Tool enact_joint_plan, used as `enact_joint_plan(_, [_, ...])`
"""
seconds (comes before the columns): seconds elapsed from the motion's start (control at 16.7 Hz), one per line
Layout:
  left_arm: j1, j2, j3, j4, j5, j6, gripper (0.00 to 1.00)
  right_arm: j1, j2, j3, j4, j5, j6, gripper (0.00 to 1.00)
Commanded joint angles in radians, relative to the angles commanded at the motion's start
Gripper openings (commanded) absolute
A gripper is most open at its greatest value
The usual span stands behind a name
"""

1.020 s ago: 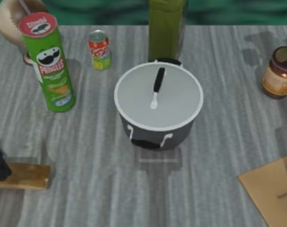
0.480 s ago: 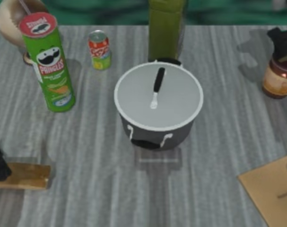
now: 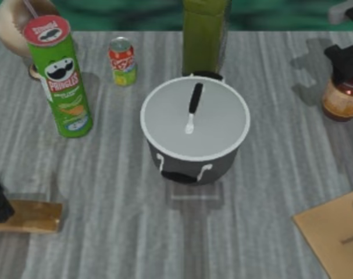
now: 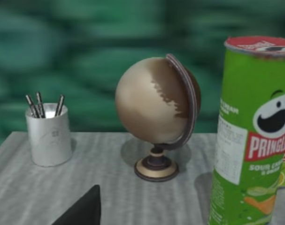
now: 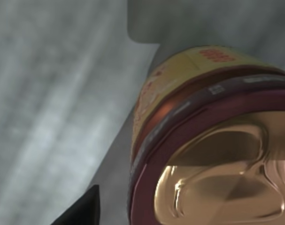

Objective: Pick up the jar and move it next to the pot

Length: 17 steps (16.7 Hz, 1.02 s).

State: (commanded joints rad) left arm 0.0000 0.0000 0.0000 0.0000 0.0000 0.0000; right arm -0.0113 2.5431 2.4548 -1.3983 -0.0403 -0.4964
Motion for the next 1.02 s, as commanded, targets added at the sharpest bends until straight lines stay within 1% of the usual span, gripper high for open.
enact_joint_plan(0.18, [0.0, 0.0, 0.0, 0.0, 0.0, 0.0, 1.0, 0.005, -0.001, -0.034, 0.036, -0.001, -0.001, 1.0])
enact_joint_plan(0.54, [0.0, 0.0, 0.0, 0.0, 0.0, 0.0, 1.0, 0.011, 0.006, -0.173, 0.183, 0.0, 0.004, 1.0])
enact_joint_plan(0.78, [0.0, 0.0, 0.0, 0.0, 0.0, 0.0, 1.0, 0.012, 0.006, -0.177, 0.187, 0.0, 0.005, 1.0])
enact_joint_plan(1.02, [0.0, 0.0, 0.0, 0.0, 0.0, 0.0, 1.0, 0.012, 0.006, -0.177, 0.187, 0.0, 0.005, 0.7])
